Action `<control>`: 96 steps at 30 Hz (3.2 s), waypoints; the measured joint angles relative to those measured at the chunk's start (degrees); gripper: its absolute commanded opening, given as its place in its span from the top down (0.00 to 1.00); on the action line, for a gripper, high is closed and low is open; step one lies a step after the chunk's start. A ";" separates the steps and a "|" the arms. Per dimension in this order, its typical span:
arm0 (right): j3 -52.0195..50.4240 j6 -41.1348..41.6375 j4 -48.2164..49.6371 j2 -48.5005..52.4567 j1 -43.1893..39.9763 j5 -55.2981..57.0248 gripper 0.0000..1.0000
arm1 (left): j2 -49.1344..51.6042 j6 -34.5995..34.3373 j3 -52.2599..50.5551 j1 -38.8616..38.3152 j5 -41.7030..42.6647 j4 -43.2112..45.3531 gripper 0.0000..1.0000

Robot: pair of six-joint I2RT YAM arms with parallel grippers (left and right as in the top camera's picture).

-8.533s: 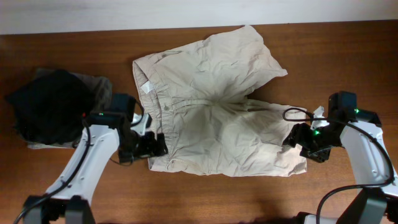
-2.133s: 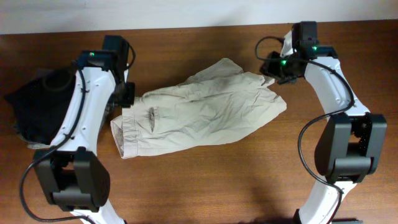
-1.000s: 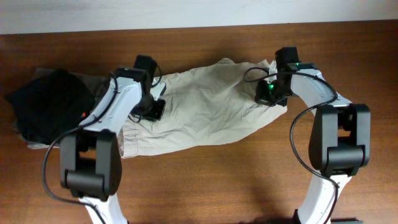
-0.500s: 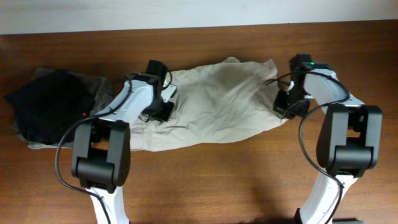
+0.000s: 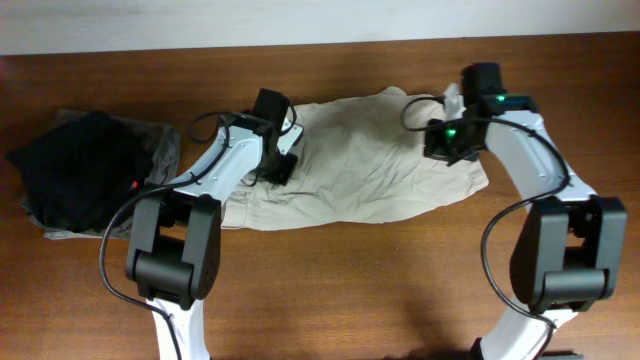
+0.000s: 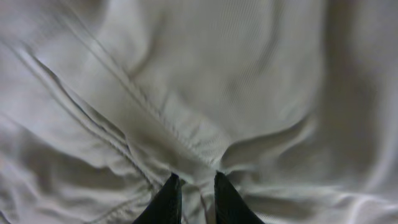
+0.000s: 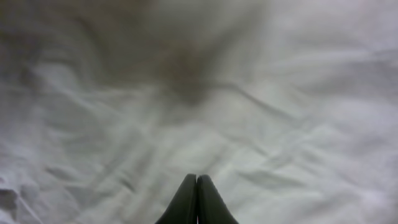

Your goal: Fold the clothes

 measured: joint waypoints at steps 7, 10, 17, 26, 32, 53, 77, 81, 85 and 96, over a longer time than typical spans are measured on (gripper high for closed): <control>-0.02 0.04 3.69 0.76 4.00 -0.59 0.96 | 0.20 -0.85 1.25 -0.09 3.89 2.23 0.81; -0.02 0.15 1.95 1.64 4.13 -0.68 0.96 | 0.42 -1.31 2.67 -0.09 4.17 -0.17 0.79; -0.11 -0.70 -2.08 1.86 4.13 -1.88 0.96 | 0.48 -1.62 12.98 1.64 3.93 -9.40 0.63; -0.11 -2.32 -3.13 1.81 4.13 -4.48 0.54 | 0.68 -3.37 21.31 8.13 4.11 -12.41 0.37; -0.11 -2.54 -4.59 1.64 4.13 -4.94 0.50 | 4.98 -3.93 21.31 13.14 13.44 -12.48 0.37; -0.11 -3.69 -8.41 1.55 3.96 -7.10 0.40 | 10.45 -4.31 22.21 13.11 19.23 -20.61 0.46; -0.11 -1.51 -7.89 -7.13 5.40 -2.73 0.23 | 10.45 -3.89 50.86 14.99 10.19 -43.30 0.50; -0.11 -2.58 -8.52 -7.13 1.07 -6.84 0.23 | 10.45 -3.58 50.86 15.02 9.53 -43.89 0.56; -0.11 -4.79 -10.99 -7.13 2.64 -9.27 0.24 | 10.45 -3.15 51.80 15.37 9.03 -44.24 0.55; -0.11 -3.41 -7.17 -7.13 18.01 -4.00 0.33 | 6.49 -2.58 66.79 15.82 8.61 -51.34 0.58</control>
